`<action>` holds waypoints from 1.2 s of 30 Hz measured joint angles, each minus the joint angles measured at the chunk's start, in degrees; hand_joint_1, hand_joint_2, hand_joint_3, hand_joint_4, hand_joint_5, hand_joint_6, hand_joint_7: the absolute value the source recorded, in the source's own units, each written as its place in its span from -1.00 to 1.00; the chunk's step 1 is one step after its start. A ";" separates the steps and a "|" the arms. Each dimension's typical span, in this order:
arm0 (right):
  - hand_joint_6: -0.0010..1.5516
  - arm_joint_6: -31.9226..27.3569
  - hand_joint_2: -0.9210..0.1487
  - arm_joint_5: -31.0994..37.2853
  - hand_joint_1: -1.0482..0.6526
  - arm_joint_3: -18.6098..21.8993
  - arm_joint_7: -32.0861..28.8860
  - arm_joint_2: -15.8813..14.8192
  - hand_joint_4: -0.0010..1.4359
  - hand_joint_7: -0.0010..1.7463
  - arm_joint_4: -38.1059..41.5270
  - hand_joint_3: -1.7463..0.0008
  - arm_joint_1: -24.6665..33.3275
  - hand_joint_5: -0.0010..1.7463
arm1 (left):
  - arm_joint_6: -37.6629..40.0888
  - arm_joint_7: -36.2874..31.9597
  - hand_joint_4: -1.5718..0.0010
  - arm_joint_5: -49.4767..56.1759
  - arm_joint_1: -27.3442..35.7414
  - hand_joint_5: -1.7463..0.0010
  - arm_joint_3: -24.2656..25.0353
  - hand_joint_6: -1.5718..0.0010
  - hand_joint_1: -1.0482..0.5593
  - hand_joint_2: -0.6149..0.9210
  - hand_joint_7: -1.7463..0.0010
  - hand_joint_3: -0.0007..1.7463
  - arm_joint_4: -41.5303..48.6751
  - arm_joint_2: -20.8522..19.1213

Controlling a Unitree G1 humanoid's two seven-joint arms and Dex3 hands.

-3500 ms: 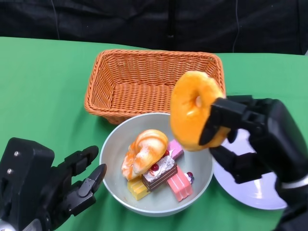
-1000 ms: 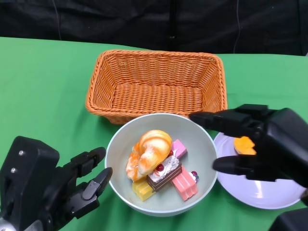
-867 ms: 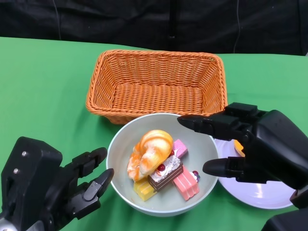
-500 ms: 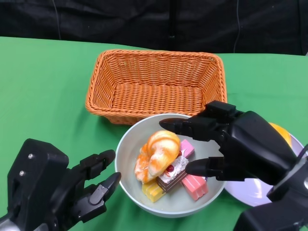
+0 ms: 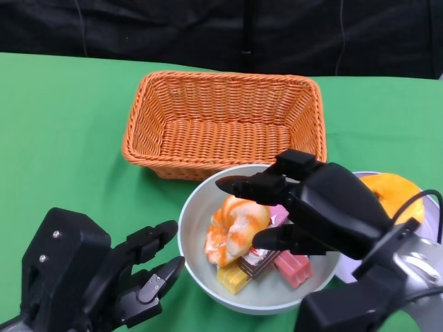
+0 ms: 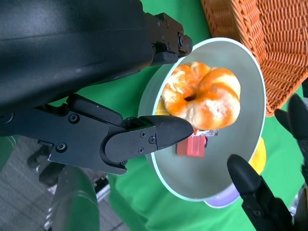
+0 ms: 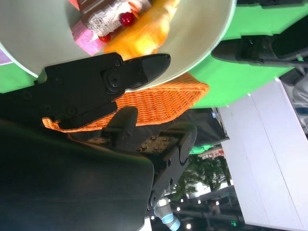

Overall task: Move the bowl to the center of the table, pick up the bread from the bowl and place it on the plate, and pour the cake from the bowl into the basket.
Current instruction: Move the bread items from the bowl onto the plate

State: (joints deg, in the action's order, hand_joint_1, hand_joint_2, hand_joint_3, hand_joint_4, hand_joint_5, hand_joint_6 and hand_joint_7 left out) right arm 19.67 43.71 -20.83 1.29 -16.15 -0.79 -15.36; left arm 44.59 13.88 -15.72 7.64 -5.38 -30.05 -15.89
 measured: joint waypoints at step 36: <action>-0.23 2.15 -0.93 4.45 -0.17 -8.66 -12.00 1.10 -0.44 -0.94 24.63 1.00 -9.31 -0.25 | -0.93 -3.58 0.83 4.22 0.48 0.83 1.55 0.79 -0.40 1.00 0.98 -0.30 -0.52 4.11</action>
State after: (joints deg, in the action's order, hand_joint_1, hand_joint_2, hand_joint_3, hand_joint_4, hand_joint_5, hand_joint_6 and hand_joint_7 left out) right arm 21.82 48.16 -29.49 -10.71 -15.05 23.84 -24.67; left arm 43.67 10.31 -11.50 8.12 -3.83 -30.57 -11.79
